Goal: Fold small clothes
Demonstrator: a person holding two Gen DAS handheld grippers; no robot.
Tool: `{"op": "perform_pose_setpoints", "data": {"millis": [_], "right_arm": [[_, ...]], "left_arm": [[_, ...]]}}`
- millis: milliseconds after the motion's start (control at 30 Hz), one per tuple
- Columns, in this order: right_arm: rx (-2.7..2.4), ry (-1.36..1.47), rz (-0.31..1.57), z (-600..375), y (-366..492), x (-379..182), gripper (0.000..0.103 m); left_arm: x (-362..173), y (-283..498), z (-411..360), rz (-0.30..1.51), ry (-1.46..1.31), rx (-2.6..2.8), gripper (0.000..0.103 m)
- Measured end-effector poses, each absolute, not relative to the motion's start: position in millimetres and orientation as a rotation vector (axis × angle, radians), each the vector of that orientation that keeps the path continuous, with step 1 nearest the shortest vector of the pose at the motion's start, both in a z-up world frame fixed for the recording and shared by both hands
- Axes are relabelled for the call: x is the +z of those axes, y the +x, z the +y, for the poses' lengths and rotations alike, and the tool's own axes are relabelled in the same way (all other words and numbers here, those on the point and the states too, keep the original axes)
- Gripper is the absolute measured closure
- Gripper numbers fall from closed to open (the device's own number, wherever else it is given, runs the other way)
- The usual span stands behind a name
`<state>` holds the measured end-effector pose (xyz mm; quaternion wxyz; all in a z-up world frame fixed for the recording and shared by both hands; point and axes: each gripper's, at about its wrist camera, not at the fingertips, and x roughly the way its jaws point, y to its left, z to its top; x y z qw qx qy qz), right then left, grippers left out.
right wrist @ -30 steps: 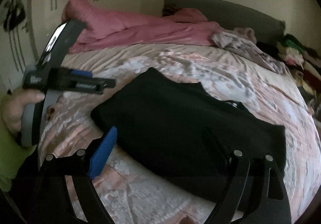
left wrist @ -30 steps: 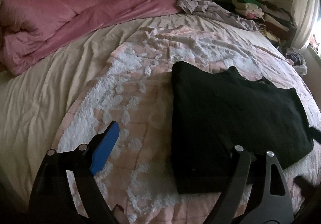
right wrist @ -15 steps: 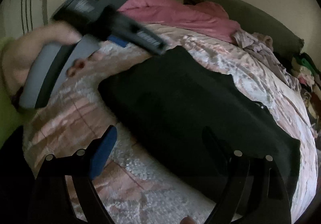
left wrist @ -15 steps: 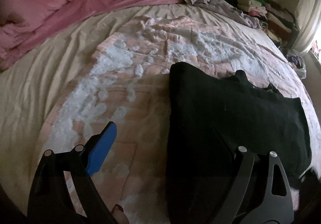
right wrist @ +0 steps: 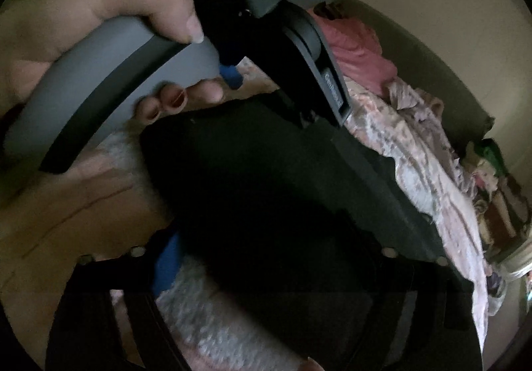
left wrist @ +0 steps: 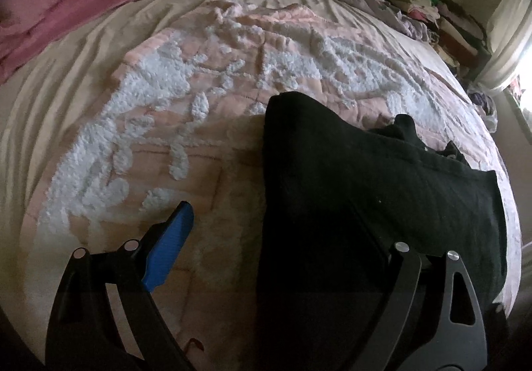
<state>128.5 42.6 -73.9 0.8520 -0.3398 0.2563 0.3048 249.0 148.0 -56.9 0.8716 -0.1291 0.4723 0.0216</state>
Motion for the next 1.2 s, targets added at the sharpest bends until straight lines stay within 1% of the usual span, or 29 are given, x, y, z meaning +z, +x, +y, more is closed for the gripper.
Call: {"op": "perform_pose_setpoints", "data": {"millis": [33,67,100,133,167,267,400,433,467,533,567,600,633,733,967,1200], "right_arm": [[0.632,-0.722,0.523,43,129,-73,0.042],[0.632,-0.722,0.5,43,128,-72,0.055],[0.637,-0.719,0.487,42,127,-70,0.064],[0.648,-0.711,0.473,40,126,-68,0.084],[0.653,-0.694,0.452,36,124,-64,0.089],[0.659,-0.62,0.438,25,127,-53,0.092],[0.664,-0.489,0.432,3,132,-35,0.093],[0.657,-0.474,0.42,0,131,-31,0.093],[0.649,-0.462,0.41,-4,129,-28,0.093],[0.633,-0.429,0.395,-15,128,-20,0.094],[0.624,-0.412,0.39,-21,127,-17,0.094],[0.61,-0.385,0.392,-28,127,-14,0.094],[0.599,-0.365,0.392,-34,124,-11,0.095],[0.549,-0.311,0.387,-56,121,-6,0.095],[0.445,-0.155,0.407,-112,118,2,0.097],[0.371,-0.02,0.467,-164,120,-6,0.097]], "left_arm": [[-58,249,149,0.989,-0.278,0.042,0.02],[-58,249,150,0.989,-0.287,0.039,0.02],[-58,249,151,0.99,-0.294,0.037,0.02],[-58,248,152,0.991,-0.3,0.033,0.02],[-58,248,153,0.993,-0.311,0.029,0.02],[-55,247,154,1.001,-0.366,0.004,0.02],[-44,243,144,0.996,-0.42,-0.051,0.02],[-40,243,140,0.993,-0.427,-0.062,0.022],[-35,243,135,0.985,-0.439,-0.077,0.025],[-27,243,125,0.974,-0.445,-0.095,0.048],[-22,243,116,0.968,-0.436,-0.107,0.054],[-18,244,108,0.964,-0.425,-0.12,0.067],[-13,244,100,0.958,-0.417,-0.132,0.073],[6,242,73,0.925,-0.359,-0.141,0.078],[43,248,4,0.877,-0.26,-0.186,0.079],[46,256,-62,0.887,-0.176,-0.219,0.079]]}}
